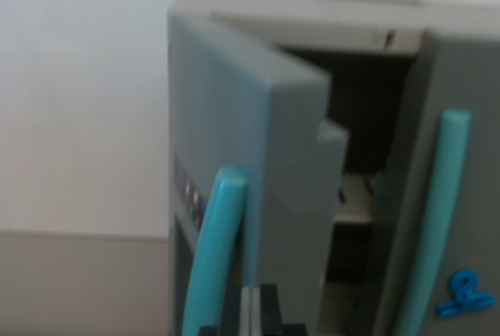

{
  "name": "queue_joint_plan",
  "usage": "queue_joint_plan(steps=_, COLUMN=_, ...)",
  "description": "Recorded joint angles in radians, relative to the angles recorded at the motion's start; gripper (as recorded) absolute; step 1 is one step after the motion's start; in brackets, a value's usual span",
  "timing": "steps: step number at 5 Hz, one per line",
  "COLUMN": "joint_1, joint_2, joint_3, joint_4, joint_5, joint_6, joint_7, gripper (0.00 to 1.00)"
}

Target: Close fridge door

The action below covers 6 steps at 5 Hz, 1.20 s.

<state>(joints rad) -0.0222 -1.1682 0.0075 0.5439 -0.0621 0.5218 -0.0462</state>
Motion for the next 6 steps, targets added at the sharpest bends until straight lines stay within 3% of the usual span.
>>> queue_joint_plan(steps=1, joint_1=0.0, joint_2=0.038, joint_3=0.013, joint_4=0.0, joint_5=0.0, joint_6=0.0, joint_7=0.0, gripper=1.0)
queue_joint_plan(steps=2, joint_1=0.0, joint_2=0.038, joint_3=0.013, joint_4=0.0, joint_5=0.0, joint_6=0.0, joint_7=0.0, gripper=1.0)
queue_joint_plan(steps=3, joint_1=0.0, joint_2=0.088, joint_3=0.036, joint_4=0.001, joint_5=0.0, joint_6=0.0, joint_7=0.0, gripper=1.0)
queue_joint_plan(steps=4, joint_1=0.0, joint_2=0.088, joint_3=0.036, joint_4=0.001, joint_5=0.0, joint_6=0.0, joint_7=0.0, gripper=1.0)
queue_joint_plan(steps=5, joint_1=0.0, joint_2=0.143, joint_3=0.047, joint_4=0.007, joint_5=0.0, joint_6=0.0, joint_7=0.0, gripper=1.0)
queue_joint_plan(steps=6, joint_1=0.0, joint_2=0.143, joint_3=0.047, joint_4=0.007, joint_5=0.0, joint_6=0.0, joint_7=0.0, gripper=1.0)
